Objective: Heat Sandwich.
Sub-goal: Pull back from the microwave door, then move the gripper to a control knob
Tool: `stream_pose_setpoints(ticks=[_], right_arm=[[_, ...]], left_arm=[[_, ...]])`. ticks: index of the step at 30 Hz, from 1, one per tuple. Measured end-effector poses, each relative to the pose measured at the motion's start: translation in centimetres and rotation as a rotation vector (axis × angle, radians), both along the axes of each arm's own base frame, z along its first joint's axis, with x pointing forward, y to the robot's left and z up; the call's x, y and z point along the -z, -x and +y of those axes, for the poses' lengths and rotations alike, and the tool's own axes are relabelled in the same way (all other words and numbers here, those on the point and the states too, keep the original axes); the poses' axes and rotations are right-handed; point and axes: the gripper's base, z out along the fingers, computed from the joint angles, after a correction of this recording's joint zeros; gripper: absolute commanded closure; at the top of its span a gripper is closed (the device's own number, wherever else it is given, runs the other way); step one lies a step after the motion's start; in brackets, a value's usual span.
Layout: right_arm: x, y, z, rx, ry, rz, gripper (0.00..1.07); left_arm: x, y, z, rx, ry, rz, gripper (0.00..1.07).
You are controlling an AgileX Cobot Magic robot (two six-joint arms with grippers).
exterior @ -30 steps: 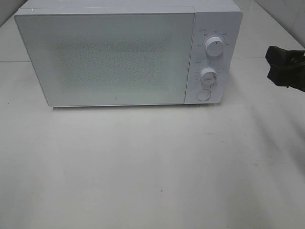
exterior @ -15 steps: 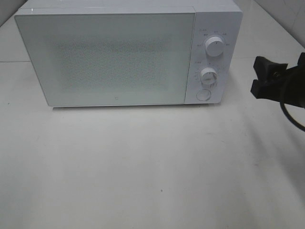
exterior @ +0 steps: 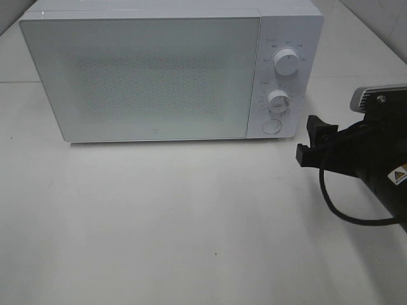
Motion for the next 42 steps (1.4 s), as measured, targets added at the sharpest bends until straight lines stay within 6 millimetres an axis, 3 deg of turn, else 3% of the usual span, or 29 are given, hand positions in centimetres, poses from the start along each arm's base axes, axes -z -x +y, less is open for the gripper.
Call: stream_pose_setpoints(ticks=[14, 31, 42], right_arm=[[1.5, -1.2, 3.0, -0.013, 0.002, 0.04, 0.32], [1.4, -1.5, 3.1, 0.002, -0.01, 0.032, 0.32], [1.2, -3.8, 3.2, 0.043, -0.026, -0.001, 0.32]], left_arm=[[0.0, 0.0, 0.0, 0.0, 0.0, 0.0, 0.09], [0.0, 0.0, 0.0, 0.0, 0.0, 0.0, 0.09], [0.0, 0.0, 0.0, 0.0, 0.0, 0.0, 0.09]])
